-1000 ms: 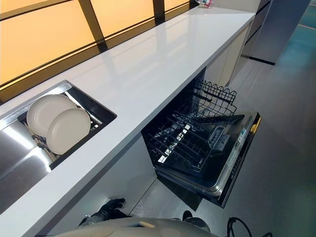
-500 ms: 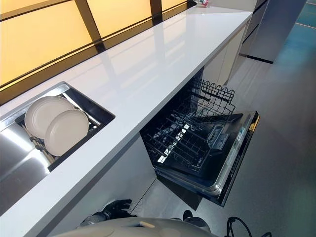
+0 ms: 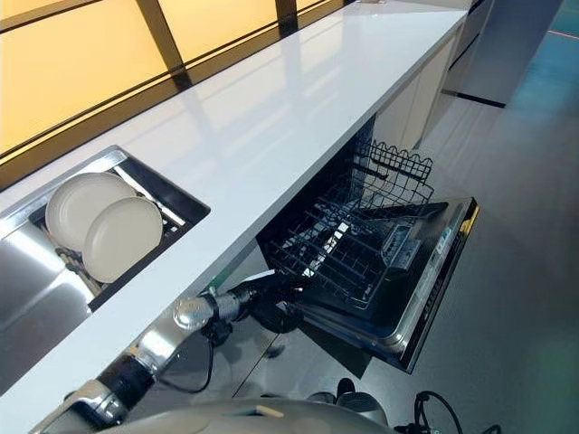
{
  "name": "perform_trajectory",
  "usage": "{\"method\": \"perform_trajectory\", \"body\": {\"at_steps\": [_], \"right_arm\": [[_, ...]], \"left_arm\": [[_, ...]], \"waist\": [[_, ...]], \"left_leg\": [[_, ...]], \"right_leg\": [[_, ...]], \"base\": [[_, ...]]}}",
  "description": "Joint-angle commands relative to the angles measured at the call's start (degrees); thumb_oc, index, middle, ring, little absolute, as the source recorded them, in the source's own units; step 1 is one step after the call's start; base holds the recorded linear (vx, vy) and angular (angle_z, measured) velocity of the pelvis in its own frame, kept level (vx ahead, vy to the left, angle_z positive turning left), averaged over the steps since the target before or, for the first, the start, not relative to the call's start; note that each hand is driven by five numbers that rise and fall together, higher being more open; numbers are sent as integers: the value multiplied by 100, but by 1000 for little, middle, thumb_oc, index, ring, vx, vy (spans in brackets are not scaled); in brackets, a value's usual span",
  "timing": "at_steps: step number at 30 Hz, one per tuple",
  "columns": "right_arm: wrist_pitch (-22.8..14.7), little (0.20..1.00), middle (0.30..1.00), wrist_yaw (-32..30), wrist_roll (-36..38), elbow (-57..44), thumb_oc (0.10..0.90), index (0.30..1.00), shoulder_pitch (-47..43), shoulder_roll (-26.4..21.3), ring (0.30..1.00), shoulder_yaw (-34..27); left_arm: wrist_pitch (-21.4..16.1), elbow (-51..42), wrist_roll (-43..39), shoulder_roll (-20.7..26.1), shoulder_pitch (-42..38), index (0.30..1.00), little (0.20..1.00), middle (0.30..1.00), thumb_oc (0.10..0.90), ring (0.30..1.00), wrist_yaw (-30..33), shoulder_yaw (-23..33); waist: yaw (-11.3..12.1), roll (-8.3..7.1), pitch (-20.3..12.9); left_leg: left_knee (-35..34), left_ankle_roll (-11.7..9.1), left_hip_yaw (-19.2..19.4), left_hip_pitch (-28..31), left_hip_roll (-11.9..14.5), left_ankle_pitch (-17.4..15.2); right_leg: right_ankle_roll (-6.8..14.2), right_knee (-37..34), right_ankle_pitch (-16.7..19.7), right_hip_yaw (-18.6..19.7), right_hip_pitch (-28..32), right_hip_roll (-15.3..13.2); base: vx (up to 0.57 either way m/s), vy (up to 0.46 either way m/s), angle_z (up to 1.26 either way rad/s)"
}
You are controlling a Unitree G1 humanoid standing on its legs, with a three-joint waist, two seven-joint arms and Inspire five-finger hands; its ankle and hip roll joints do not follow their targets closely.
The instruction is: Pick up plates and place into dishwasher.
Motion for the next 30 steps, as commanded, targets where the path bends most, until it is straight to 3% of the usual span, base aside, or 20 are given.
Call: {"method": "perform_trajectory", "body": {"at_steps": [1,3,7,10,13,17,21,24,26,27,28,30], "right_arm": [[-191,900,900,-48,407,320,800,900,-306,-16,900,118],[-171,900,900,-43,474,344,800,900,-333,-27,900,127],[-160,900,900,-84,544,356,800,900,-336,7,900,156],[-165,900,900,-122,571,406,800,900,-350,62,900,217],[-176,900,900,-125,538,458,800,900,-367,69,900,306],[-160,900,900,-144,549,445,800,900,-424,121,900,435],[-171,900,900,-182,563,440,800,900,-460,206,900,622],[-170,900,900,-198,645,395,800,900,-450,247,900,738],[-162,900,900,-219,781,291,800,900,-405,250,900,870],[-155,900,900,-219,791,276,800,900,-402,253,900,885],[-116,900,900,-195,795,214,800,900,-377,261,900,877],[-165,900,900,-118,864,256,800,900,-363,239,900,789]], "left_arm": [[320,-1411,-1420,891,-2074,900,900,900,800,900,-222,528],[585,-1696,-2061,872,-2266,900,900,900,800,900,-133,613],[720,-1984,-2857,880,-2415,900,900,900,800,900,261,701],[944,-2177,-4056,735,-2446,900,900,900,800,900,671,779],[1258,-2480,-5690,302,-2456,900,900,900,800,900,821,791],[1318,-2828,-7241,-192,-2411,900,900,900,800,900,1269,849],[452,-2991,-8007,-549,-2464,900,900,900,800,900,1743,958],[-399,-2985,-7880,-613,-2560,900,900,900,800,900,2200,1204],[-935,-2967,-7471,-530,-2642,900,900,900,800,900,2481,1492],[-991,-2955,-7427,-499,-2662,900,900,900,800,900,2545,1546],[-1200,-2923,-6660,-347,-2729,900,900,900,800,900,2835,1844],[-1302,-2843,-5983,-103,-2825,900,900,900,800,900,3351,2090]], "waist": [[116,15,-217],[153,24,-236],[193,22,-256],[214,8,-271],[210,-3,-275],[196,-25,-270],[166,-69,-275],[171,-106,-277],[181,-139,-260],[184,-144,-260],[216,-170,-282],[267,-173,-309]], "left_leg": [[47,326,104,28,-480,-399],[47,314,82,13,-482,-392],[47,299,41,11,-481,-387],[47,290,-12,12,-482,-378],[47,275,-46,-7,-480,-364],[47,257,-33,1,-467,-369],[47,234,15,23,-448,-386],[47,226,29,38,-439,-395],[47,218,33,71,-418,-401],[47,212,31,69,-414,-397],[47,180,24,47,-392,-377],[47,149,-25,13,-384,-354]], "right_leg": [[628,36,-140,25,300,-322],[620,31,-137,-22,306,-334],[610,30,-138,-76,318,-345],[594,30,-144,-79,325,-333],[571,30,-143,-88,322,-331],[549,30,-154,-109,340,-346],[524,30,-169,-119,363,-356],[509,30,-194,-150,387,-360],[490,30,-226,-221,429,-373],[488,30,-228,-227,431,-373],[478,30,-232,-274,421,-371],[474,30,-240,-312,412,-361]], "base": [[12,-25,12],[2,-26,20],[-7,-29,14],[2,-21,21],[0,0,0],[-3,-6,1],[-11,-40,0],[-8,-54,0],[8,-59,1],[16,-65,4],[17,-60,6],[33,-53,11]]}}
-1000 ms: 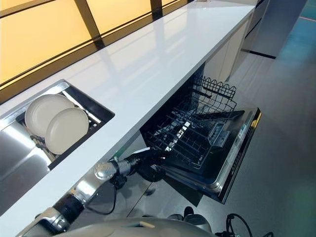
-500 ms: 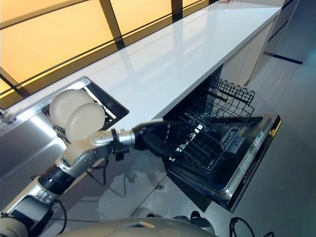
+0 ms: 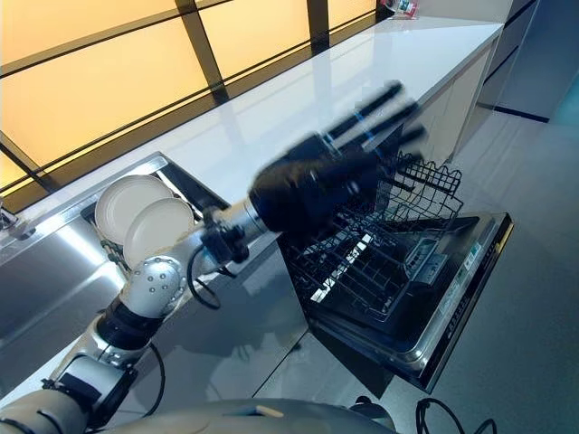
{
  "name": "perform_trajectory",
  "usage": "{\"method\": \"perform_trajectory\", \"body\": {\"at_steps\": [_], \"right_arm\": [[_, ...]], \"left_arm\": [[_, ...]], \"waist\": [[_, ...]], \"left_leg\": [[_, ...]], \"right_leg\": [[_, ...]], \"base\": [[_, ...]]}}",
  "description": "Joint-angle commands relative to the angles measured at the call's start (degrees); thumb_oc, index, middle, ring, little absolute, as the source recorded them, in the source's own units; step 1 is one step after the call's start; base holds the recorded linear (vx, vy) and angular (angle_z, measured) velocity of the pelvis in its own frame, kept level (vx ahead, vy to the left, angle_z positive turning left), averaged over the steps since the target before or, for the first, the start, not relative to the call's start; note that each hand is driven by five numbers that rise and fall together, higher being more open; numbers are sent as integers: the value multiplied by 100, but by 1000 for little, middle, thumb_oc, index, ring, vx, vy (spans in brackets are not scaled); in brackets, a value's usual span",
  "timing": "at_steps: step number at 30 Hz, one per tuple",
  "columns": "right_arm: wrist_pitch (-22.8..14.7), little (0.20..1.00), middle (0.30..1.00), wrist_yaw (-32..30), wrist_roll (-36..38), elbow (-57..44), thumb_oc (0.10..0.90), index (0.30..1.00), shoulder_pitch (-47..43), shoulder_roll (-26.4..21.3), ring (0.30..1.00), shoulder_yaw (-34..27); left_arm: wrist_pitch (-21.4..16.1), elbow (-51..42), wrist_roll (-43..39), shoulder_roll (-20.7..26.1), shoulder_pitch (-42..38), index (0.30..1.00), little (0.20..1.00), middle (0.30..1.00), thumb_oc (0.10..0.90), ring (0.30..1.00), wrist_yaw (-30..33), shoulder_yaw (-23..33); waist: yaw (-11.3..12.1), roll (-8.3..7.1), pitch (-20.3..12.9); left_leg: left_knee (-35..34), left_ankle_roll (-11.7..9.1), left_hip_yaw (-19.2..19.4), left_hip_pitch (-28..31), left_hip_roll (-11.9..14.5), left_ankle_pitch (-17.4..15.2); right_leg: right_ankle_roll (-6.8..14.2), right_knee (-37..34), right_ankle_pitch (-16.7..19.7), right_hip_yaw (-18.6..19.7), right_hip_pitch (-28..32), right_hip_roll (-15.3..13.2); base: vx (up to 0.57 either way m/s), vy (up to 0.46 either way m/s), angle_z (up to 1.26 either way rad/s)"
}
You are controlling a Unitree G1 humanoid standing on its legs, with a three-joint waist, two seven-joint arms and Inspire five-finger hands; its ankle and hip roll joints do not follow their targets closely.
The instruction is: Pick up plates and place into dishwasher.
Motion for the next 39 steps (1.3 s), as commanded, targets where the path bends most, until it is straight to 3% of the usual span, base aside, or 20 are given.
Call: {"method": "perform_trajectory", "body": {"at_steps": [1,3,4,6,7,11,12,15,17,19,21,24,27,33,39], "right_arm": [[-168,900,900,132,296,-38,800,900,-399,372,900,-57],[-233,900,900,209,277,39,800,900,-393,330,900,-174],[-270,900,900,324,277,131,800,900,-388,259,900,-283],[-282,900,900,367,240,195,800,900,-381,222,900,-351],[-282,900,900,387,202,271,800,900,-370,159,900,-424],[-322,900,900,511,90,458,800,900,-361,33,900,-597],[-292,900,900,529,91,479,800,900,-358,-21,900,-601],[-234,900,900,565,67,499,800,900,-374,-104,900,-592],[-191,900,900,588,78,485,800,900,-390,-126,900,-560],[-166,900,900,611,156,429,800,900,-396,-177,900,-488],[-60,900,900,599,257,261,800,900,-410,-181,900,-408],[125,900,900,508,383,83,800,900,-411,-192,900,-337],[229,900,900,453,407,35,800,900,-409,-223,900,-370],[203,900,900,489,310,-78,800,900,-371,-304,900,-403],[42,900,900,497,202,-73,800,900,-376,-373,900,-431]], "left_arm": [[-854,108,1031,324,-1059,900,900,900,800,900,609,776],[-843,313,1579,628,-1157,900,900,900,800,900,957,1005],[-734,600,2111,1082,-1350,900,900,900,800,900,1225,1303],[-733,888,2395,1389,-1497,900,900,900,800,900,1336,1470],[-713,1189,2765,1772,-1683,900,900,900,800,900,1583,1638],[-473,1950,4209,2706,-2269,900,900,900,800,900,1968,1725],[-390,2365,4845,3220,-2570,900,900,900,800,900,2023,1631],[-492,3220,6352,4002,-3036,900,900,900,800,900,1815,1280],[-507,3800,7234,4508,-3501,900,900,900,800,900,1467,747],[-606,4310,7485,4988,-3899,900,900,900,800,900,1167,147],[-878,4849,7559,5437,-4549,900,900,900,800,900,838,-832],[-981,5051,7450,5668,-4963,900,900,900,800,900,563,-1502],[-948,5079,7353,5763,-4995,900,900,900,800,900,289,-1718],[-775,4992,6488,5660,-4348,900,900,900,800,900,77,-1117],[-866,5143,6354,5456,-3612,900,900,900,800,900,-251,-436]], "waist": [[179,-379,-30],[215,-371,-39],[272,-369,-59],[296,-363,-75],[321,-358,-86],[352,-336,-117],[366,-313,-128],[375,-258,-142],[374,-239,-145],[370,-170,-143],[378,-131,-128],[409,-119,-90],[440,-126,-33],[466,-163,134],[444,-197,245]], "left_leg": [[46,125,291,62,-306,-421],[46,111,260,57,-311,-409],[46,105,241,47,-321,-405],[46,91,238,34,-327,-400],[46,71,241,17,-331,-396],[46,30,265,-29,-341,-364],[46,25,271,-45,-352,-359],[46,20,295,-55,-364,-366],[46,25,308,-53,-375,-373],[46,29,327,-49,-387,-373],[46,30,343,-36,-396,-385],[46,36,330,-26,-414,-399],[46,45,298,-9,-428,-407],[46,63,252,-39,-416,-417],[46,67,271,-111,-413,-433]], "right_leg": [[426,50,-197,100,227,-255],[430,50,-203,67,237,-249],[432,50,-219,24,246,-245],[439,50,-228,0,244,-247],[452,50,-242,-32,241,-250],[489,50,-237,-68,216,-247],[500,50,-232,-69,200,-242],[509,50,-236,-73,186,-237],[516,50,-230,-66,181,-231],[530,50,-216,-59,173,-228],[551,50,-195,-32,161,-223],[570,50,-180,-16,147,-238],[587,50,-173,-5,143,-258],[585,50,-174,22,67,-296],[602,50,-170,67,-41,-298]], "base": [[45,-30,14],[59,-13,11],[62,-4,7],[53,4,8],[58,15,13],[65,15,7],[71,28,1],[67,39,2],[69,53,4],[73,80,6],[96,113,5],[76,98,4],[84,105,4],[37,99,7],[-23,47,0]]}}
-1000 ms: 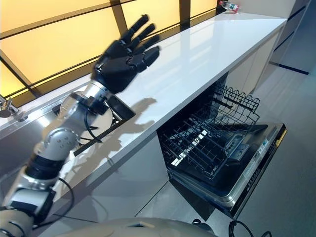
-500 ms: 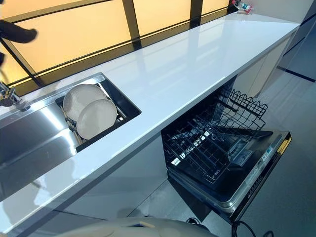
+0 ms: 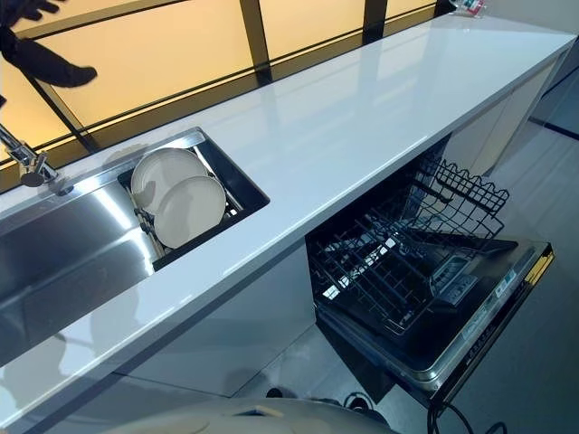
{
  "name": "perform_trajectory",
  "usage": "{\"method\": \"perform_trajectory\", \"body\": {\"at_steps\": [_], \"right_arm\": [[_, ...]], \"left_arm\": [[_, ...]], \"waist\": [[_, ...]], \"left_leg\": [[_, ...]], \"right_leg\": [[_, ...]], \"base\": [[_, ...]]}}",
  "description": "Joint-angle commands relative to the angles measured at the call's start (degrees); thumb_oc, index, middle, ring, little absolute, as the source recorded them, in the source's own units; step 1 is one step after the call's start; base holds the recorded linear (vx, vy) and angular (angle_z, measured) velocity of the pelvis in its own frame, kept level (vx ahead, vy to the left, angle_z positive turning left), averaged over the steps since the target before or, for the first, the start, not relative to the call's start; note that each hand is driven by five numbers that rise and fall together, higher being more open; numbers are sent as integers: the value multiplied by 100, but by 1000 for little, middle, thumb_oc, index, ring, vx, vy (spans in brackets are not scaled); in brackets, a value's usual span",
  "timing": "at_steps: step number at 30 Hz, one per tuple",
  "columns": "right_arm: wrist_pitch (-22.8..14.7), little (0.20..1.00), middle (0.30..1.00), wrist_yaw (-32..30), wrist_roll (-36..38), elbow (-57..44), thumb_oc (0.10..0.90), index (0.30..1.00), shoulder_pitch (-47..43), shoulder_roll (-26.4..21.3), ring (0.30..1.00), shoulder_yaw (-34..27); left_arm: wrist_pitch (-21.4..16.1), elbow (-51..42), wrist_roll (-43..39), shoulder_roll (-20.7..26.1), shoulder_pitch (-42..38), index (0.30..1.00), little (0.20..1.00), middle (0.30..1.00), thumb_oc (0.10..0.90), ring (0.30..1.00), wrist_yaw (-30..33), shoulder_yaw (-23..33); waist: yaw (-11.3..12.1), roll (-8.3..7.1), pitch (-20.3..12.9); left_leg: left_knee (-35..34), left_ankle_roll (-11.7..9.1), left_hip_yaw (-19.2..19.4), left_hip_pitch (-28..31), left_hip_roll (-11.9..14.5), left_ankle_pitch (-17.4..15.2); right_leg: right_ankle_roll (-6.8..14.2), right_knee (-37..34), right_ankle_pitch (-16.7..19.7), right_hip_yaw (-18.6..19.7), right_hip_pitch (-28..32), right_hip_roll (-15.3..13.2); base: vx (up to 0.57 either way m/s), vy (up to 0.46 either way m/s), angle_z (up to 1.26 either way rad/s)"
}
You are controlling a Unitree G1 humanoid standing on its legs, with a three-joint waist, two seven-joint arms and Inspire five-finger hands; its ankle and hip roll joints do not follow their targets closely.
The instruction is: Pick up plates and place into dishwasher.
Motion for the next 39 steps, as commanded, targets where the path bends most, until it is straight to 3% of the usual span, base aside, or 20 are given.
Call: {"method": "perform_trajectory", "body": {"at_steps": [1,22,39], "right_arm": [[-190,900,900,-2,3,-58,800,900,-339,-170,900,-72],[-460,900,900,-26,-244,-242,800,900,-111,-241,900,-219],[-441,900,900,42,-330,-352,800,900,-87,-319,900,-261]], "left_arm": [[-238,549,-184,229,-312,900,900,900,800,900,73,1145],[-537,761,49,-209,1917,900,900,900,800,900,-558,2537],[-510,486,-375,-729,2346,900,900,900,800,900,-452,2864]], "waist": [[-29,-78,198],[-30,-71,383],[-95,-137,519]], "left_leg": [[38,17,329,221,-296,-581],[38,32,262,202,-321,-555],[38,20,341,161,-294,-526]], "right_leg": [[561,24,-142,288,123,-163],[570,24,-158,248,159,-174],[561,24,-132,316,98,-173]], "base": [[-11,31,0],[-5,4,0],[-1,1,0]]}}
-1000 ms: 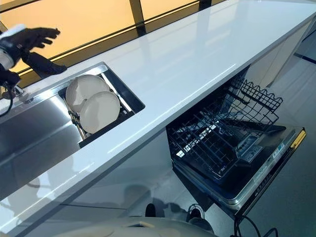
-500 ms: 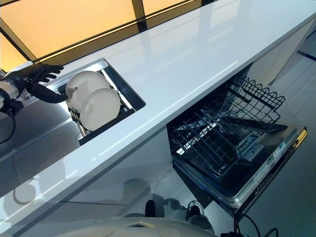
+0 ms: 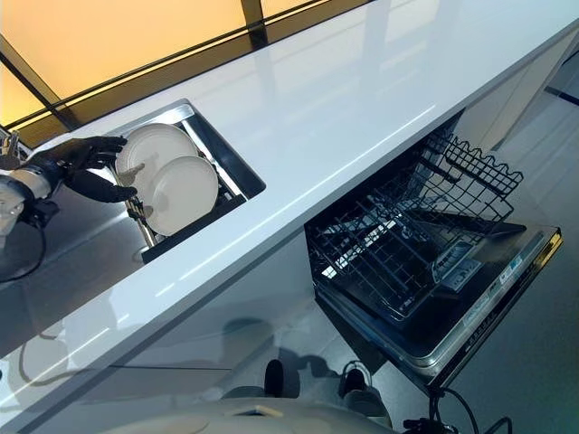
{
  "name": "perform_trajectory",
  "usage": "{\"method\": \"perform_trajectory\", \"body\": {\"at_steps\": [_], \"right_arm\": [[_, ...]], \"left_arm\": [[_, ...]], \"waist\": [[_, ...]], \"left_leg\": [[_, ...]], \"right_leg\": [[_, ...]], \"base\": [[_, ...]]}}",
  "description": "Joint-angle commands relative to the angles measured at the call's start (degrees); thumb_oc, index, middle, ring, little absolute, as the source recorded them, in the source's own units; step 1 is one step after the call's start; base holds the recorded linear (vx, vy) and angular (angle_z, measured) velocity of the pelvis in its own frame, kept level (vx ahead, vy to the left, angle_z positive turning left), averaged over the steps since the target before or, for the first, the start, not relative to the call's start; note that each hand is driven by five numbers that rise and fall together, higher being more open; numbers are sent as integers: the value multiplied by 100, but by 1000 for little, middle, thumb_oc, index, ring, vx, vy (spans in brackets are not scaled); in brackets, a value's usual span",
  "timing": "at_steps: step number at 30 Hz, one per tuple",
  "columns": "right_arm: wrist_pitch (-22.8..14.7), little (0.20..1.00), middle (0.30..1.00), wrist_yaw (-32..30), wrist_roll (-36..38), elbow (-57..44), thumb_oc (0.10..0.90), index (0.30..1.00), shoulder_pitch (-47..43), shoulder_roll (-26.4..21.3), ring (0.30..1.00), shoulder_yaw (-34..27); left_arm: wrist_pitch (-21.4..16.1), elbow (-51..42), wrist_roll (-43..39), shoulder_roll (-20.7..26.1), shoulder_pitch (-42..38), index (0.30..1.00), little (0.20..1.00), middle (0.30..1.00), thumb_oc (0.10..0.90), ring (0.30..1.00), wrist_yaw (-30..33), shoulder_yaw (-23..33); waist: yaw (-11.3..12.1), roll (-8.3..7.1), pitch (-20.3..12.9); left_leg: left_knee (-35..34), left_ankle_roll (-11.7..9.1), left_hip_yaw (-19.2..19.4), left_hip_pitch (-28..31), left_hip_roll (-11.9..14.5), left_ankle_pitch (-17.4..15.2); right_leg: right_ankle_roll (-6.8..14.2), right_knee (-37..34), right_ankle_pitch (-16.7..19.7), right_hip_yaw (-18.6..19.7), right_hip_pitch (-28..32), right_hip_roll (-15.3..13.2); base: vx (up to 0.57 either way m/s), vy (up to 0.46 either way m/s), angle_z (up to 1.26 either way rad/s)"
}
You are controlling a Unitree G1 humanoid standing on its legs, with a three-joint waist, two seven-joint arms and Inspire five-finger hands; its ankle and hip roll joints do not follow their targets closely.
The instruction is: Pick up plates and place into dishwasher.
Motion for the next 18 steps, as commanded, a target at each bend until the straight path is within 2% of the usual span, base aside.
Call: {"method": "perform_trajectory", "body": {"at_steps": [1,9,15,18], "right_arm": [[-45,900,900,38,-82,-111,800,900,-72,-276,900,-34],[-73,900,900,80,-56,-136,800,900,-74,-307,900,-69],[-56,900,900,66,7,-208,800,900,-153,-336,900,-55],[-72,900,900,58,37,-234,800,900,-203,-368,900,-52]], "left_arm": [[-459,87,-412,442,-517,900,900,900,800,900,328,1100],[-330,25,-550,243,-509,900,900,900,800,900,395,1164],[-387,108,-449,122,-533,900,900,900,800,900,385,1115],[-376,153,-692,59,-617,900,900,900,800,900,349,1055]], "waist": [[-83,-58,11],[-106,-100,80],[-147,-141,256],[-171,-173,377]], "left_leg": [[41,33,370,207,-296,-551],[41,33,413,163,-278,-529],[41,46,458,53,-261,-485],[41,53,482,-11,-246,-453]], "right_leg": [[561,25,-127,282,117,-206],[553,25,-99,309,53,-209],[538,25,-54,384,-85,-200],[537,25,-12,419,-166,-195]], "base": [[0,0,0],[0,0,0],[-42,19,-2],[-58,23,-5]]}}
